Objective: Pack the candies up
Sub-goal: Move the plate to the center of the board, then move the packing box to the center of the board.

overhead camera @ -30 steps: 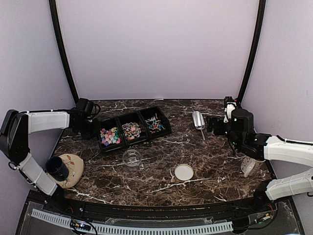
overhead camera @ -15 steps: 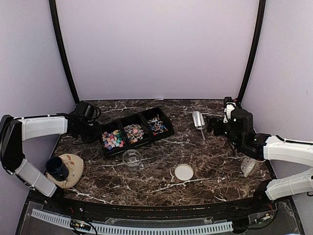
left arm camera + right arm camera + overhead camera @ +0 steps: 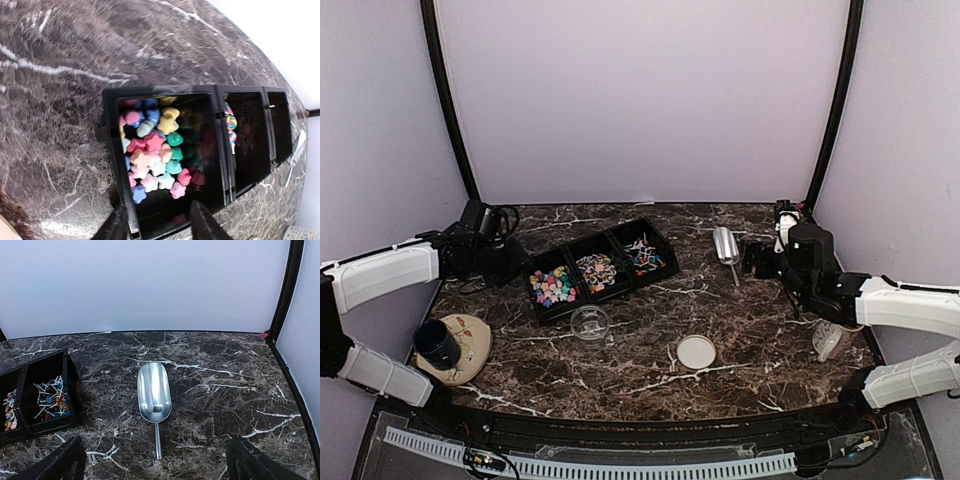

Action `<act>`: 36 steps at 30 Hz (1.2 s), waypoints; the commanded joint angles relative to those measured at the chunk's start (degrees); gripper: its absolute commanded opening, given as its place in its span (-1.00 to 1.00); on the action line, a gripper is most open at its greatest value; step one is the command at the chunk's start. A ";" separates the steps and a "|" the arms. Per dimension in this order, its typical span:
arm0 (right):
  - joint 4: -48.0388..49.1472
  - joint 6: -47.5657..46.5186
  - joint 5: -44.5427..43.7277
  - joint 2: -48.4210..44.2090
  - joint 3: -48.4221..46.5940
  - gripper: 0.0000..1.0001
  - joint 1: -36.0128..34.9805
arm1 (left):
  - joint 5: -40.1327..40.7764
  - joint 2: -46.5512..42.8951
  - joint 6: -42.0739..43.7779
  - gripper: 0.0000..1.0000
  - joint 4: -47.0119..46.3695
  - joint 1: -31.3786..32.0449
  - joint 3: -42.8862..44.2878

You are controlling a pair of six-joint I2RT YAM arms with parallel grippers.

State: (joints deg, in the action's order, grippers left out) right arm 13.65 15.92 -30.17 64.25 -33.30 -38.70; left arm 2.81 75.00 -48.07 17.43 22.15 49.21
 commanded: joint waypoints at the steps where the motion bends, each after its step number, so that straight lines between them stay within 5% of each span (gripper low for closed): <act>1: 1.18 -1.25 -0.32 1.61 -0.95 0.95 -0.41 | -1.66 -3.77 3.37 0.05 0.73 0.83 -0.17; 5: 0.83 -1.85 0.23 3.94 -1.86 0.95 -0.41 | -5.40 -3.29 8.50 0.40 0.61 3.20 1.13; 13: 1.09 -2.90 0.08 5.37 -2.42 0.95 -0.41 | -8.57 0.40 13.41 0.60 -0.21 8.96 2.39; 16: 1.70 -3.13 0.24 5.21 -2.05 0.95 -0.41 | -9.26 1.28 15.03 0.93 -0.88 10.61 2.80; 36: 1.39 -3.11 -0.41 3.75 -1.61 0.95 -0.41 | -6.77 9.24 17.87 0.98 6.28 20.30 7.91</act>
State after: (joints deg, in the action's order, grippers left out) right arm 13.28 12.73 -29.85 69.49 -34.24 -38.70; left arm -6.37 84.77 -31.55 18.92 41.76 54.43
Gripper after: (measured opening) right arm 0.976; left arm 0.989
